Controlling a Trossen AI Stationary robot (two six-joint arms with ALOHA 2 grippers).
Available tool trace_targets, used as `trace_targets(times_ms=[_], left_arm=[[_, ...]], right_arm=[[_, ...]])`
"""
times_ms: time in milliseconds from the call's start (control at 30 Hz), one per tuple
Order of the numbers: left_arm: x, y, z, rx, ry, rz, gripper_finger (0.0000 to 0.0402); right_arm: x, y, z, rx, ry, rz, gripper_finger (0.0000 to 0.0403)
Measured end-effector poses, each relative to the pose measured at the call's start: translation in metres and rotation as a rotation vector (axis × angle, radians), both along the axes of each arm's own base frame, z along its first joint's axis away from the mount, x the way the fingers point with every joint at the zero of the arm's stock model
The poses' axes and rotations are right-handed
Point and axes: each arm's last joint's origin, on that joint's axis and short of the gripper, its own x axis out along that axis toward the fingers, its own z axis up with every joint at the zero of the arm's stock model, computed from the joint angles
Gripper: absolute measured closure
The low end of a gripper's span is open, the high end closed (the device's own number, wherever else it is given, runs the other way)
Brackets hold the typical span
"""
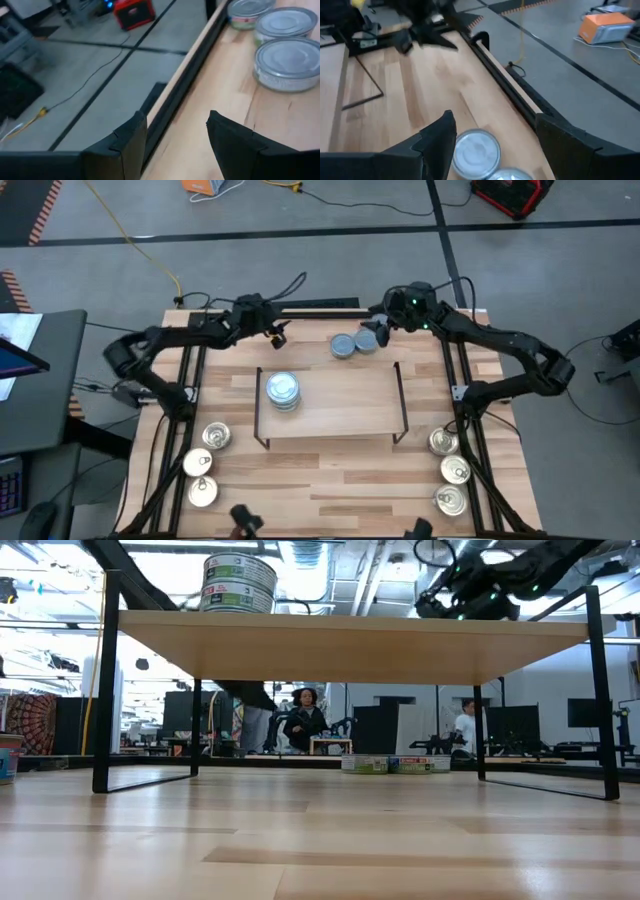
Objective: Stack canned seafood by type on shelf
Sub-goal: Stack the green tuna can on top of the green tuna can on the shelf
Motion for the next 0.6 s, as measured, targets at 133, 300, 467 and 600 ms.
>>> trace_targets(times_ms=[133, 300, 467, 600], left_arm=[[0.016, 0.010, -0.026, -0.010, -0.040, -0.099, 0.0205], [0.038, 0.027, -0.043, -0.069, -0.034, -0.146, 0.0205], [0.058, 0.034, -0.048, -0.161, -0.008, -0.258, 0.0205], [0.070, 0.035, -0.050, -0.191, -0.008, -0.308, 0.0205]], right_arm=[[0.008, -0.026, -0.019, 0.081, 0.016, 0.041, 0.0108], [0.025, -0.057, -0.037, 0.120, 0.067, 0.023, 0.0108], [0.048, -0.065, -0.060, 0.171, 0.164, 0.072, 0.0108], [0.058, -0.064, -0.070, 0.171, 0.218, 0.102, 0.0109]])
